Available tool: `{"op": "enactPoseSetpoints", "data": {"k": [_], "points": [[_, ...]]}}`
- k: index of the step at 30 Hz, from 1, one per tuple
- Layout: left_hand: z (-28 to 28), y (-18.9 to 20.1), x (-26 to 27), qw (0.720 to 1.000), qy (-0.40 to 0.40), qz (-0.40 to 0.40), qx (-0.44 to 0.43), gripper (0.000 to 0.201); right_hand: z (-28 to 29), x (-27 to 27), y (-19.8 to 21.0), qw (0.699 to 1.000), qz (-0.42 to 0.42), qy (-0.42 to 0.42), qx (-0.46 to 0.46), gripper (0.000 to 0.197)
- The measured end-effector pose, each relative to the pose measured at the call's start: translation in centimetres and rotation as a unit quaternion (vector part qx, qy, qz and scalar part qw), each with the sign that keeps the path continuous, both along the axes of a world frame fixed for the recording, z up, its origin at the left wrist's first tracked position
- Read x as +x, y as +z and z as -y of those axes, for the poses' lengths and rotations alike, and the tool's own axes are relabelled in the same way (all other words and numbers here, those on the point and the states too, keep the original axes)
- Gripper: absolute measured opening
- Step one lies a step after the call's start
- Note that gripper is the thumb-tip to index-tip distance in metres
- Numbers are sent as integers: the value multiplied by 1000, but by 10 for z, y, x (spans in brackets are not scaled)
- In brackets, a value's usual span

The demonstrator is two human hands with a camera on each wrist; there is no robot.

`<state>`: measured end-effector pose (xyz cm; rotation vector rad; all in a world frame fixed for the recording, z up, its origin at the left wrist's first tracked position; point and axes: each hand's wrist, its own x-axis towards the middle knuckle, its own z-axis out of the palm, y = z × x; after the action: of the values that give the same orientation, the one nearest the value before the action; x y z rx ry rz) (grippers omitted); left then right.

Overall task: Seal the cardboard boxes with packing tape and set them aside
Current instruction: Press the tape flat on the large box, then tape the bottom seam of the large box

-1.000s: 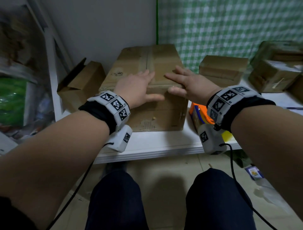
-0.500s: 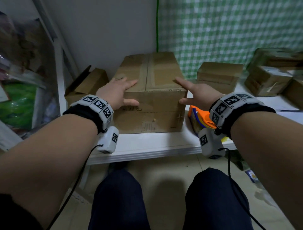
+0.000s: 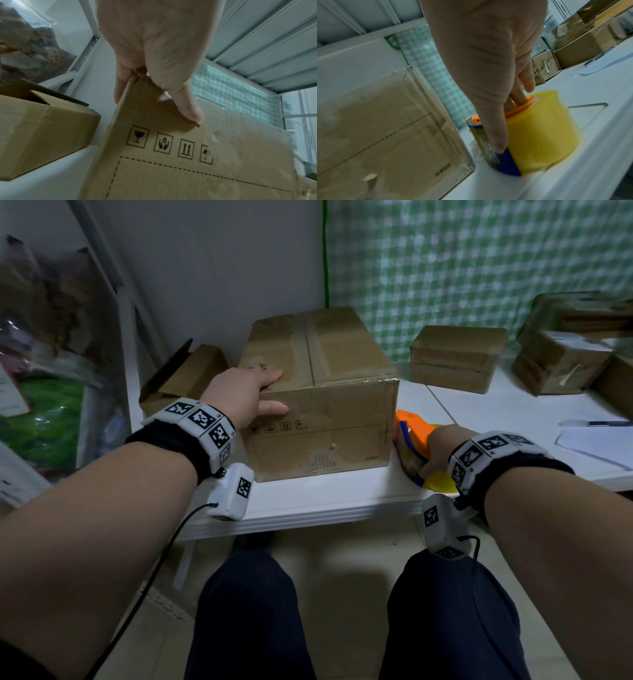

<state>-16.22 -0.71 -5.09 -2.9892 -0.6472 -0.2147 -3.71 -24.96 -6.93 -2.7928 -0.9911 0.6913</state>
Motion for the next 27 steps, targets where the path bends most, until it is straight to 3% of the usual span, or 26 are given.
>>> {"op": "enactPoseSetpoints", "data": {"k": [1,3,6,9,11,13,15,19,20,23,27], "points": [[4,0,1,1000,-6,5,2,70,0,1,-2,999,6,-2,-33,36],[13,0,2,1000,-24,19,7,67,5,11,-10,992,60,-23,-108,12],[25,2,3,998,-43,35,14,63,9,30,-15,983,124,-19,-135,30],[33,6,3,998,-46,31,14,62,17,40,-16,988,134,-37,-75,12],[39,9,3,998,-57,27,18,59,22,41,-17,988,146,-57,-5,22],[45,11,5,996,-78,35,22,53,22,40,-7,982,162,-89,-29,8],[51,12,6,995,-94,41,18,51,21,42,7,976,177,-122,-35,13],[62,13,12,992,-118,49,1,48,25,51,28,950,252,-171,62,35],[65,13,13,990,-127,53,-6,50,27,50,31,939,277,-187,84,32],[78,14,21,979,-181,64,-67,50,31,52,45,901,347,-211,151,17],[96,12,35,934,-255,61,-244,38,17,40,66,902,339,-168,207,18]]}}
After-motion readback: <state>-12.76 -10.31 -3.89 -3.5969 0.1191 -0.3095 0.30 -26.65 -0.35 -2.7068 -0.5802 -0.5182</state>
